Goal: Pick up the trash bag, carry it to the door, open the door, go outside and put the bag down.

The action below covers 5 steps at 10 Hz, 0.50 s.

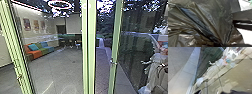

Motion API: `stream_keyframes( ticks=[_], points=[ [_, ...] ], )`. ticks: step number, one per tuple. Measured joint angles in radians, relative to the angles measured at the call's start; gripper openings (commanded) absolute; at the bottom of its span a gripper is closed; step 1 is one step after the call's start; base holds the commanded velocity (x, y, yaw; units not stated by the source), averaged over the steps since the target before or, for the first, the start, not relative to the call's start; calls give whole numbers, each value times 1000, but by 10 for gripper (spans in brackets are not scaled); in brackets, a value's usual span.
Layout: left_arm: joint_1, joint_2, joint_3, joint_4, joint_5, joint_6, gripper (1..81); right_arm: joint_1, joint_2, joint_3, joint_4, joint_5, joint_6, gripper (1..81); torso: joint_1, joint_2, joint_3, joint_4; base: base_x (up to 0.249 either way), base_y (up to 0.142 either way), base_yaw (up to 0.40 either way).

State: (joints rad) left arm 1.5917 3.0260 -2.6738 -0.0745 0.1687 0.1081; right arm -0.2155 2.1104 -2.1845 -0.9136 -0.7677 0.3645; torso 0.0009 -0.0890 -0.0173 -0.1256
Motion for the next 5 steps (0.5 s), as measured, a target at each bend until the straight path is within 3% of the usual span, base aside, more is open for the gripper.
stream_keyframes(
  ticks=[5],
  points=[
    [0,3,0,0,11,0,10,-17,-2,-96,-20,18,-73,811,0,0,0,0,0,0,0]
  ],
)
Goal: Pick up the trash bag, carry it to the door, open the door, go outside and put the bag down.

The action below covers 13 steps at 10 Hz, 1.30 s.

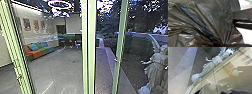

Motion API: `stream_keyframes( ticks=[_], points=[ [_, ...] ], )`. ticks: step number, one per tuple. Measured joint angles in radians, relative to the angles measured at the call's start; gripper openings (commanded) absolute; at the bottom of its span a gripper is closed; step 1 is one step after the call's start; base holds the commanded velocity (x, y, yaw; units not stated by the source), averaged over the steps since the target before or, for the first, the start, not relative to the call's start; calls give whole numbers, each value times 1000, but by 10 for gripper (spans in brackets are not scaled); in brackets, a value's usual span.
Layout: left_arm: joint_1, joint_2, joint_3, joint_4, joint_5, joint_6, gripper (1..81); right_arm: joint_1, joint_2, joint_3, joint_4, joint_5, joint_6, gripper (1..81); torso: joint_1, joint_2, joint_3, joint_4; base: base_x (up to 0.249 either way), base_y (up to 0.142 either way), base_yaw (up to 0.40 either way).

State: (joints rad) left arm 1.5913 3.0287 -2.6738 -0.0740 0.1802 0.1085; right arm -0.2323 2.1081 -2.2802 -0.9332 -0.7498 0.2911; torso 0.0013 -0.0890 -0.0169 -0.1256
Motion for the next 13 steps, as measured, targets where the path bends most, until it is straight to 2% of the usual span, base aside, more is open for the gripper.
stream_keyframes(
  ticks=[3,5,6,8,11,13],
  points=[
    [0,8,0,0,1,0,10,1,7,-41,-34,45,-3,811,0,0,0,0,0,0,0],
    [0,7,0,0,1,0,10,6,38,-59,-3,32,6,811,0,0,0,0,0,0,0],
    [1,7,0,0,2,0,10,8,61,-70,71,7,9,811,0,0,0,0,0,0,0],
    [3,7,0,0,0,0,10,11,115,-112,265,-38,9,811,0,0,0,0,0,0,0],
    [3,-4,1,0,-1,0,10,-14,146,-163,670,-166,-20,811,0,0,0,0,0,0,0],
    [3,-7,1,0,-6,2,10,-59,153,-145,882,-205,-64,811,0,0,0,0,0,0,0]
  ],
)
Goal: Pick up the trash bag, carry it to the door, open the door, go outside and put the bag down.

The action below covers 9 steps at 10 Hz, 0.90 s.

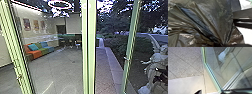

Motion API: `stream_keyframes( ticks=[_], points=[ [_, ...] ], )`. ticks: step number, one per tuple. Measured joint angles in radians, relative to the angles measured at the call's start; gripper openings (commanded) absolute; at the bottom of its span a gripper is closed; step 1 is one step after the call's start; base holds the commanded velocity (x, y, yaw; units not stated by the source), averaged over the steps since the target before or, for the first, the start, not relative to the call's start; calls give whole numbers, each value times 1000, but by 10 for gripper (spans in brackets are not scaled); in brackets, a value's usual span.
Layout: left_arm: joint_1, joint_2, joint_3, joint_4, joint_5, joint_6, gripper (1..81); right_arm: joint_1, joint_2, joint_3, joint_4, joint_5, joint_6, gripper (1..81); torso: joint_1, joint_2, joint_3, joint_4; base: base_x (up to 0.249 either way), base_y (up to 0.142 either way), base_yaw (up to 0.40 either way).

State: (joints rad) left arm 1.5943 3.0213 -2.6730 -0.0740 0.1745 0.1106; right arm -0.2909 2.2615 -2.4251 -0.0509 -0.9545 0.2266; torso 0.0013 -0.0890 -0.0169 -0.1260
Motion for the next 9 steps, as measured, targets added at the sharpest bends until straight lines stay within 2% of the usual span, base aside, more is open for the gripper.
stream_keyframes(
  ticks=[1,4,8,9],
  points=[
    [0,-1,0,0,0,1,10,-38,0,13,49,-1,-17,811,0,0,0,0,0,0,0],
    [0,-2,0,1,-4,2,10,-213,0,81,118,-9,-36,811,0,0,0,0,0,0,0],
    [-1,-2,0,2,-11,8,10,-513,14,268,165,143,-51,811,0,0,0,0,0,0,0],
    [-2,-3,0,2,-10,9,10,-556,15,305,170,172,-52,811,0,0,0,0,0,0,0]
  ],
)
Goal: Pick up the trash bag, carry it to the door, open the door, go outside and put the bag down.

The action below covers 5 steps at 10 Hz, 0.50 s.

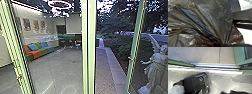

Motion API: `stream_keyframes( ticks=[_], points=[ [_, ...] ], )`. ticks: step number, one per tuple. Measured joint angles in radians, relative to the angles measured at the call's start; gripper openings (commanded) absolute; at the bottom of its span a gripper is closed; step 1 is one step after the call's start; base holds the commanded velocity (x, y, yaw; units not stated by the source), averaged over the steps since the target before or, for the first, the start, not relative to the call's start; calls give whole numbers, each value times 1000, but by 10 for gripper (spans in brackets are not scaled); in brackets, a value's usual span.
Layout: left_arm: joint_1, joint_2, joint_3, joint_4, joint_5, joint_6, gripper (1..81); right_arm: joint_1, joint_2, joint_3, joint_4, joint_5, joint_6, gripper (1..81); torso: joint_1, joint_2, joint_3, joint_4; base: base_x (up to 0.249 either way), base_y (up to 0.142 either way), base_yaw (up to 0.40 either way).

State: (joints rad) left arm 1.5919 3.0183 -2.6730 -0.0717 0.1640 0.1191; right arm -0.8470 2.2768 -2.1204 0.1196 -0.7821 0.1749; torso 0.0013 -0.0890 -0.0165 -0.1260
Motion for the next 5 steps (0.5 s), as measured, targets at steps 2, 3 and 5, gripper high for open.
stream_keyframes(
  ticks=[2,3,5],
  points=[
    [-6,-1,-1,0,0,0,10,-107,5,85,15,99,-11,811,0,0,0,0,0,0,0],
    [-6,-1,-1,0,0,0,10,-156,6,116,17,137,-18,811,0,0,0,0,0,0,0],
    [-7,-1,-1,0,-1,0,10,-242,22,142,17,210,-31,811,0,0,0,0,0,0,0]
  ],
)
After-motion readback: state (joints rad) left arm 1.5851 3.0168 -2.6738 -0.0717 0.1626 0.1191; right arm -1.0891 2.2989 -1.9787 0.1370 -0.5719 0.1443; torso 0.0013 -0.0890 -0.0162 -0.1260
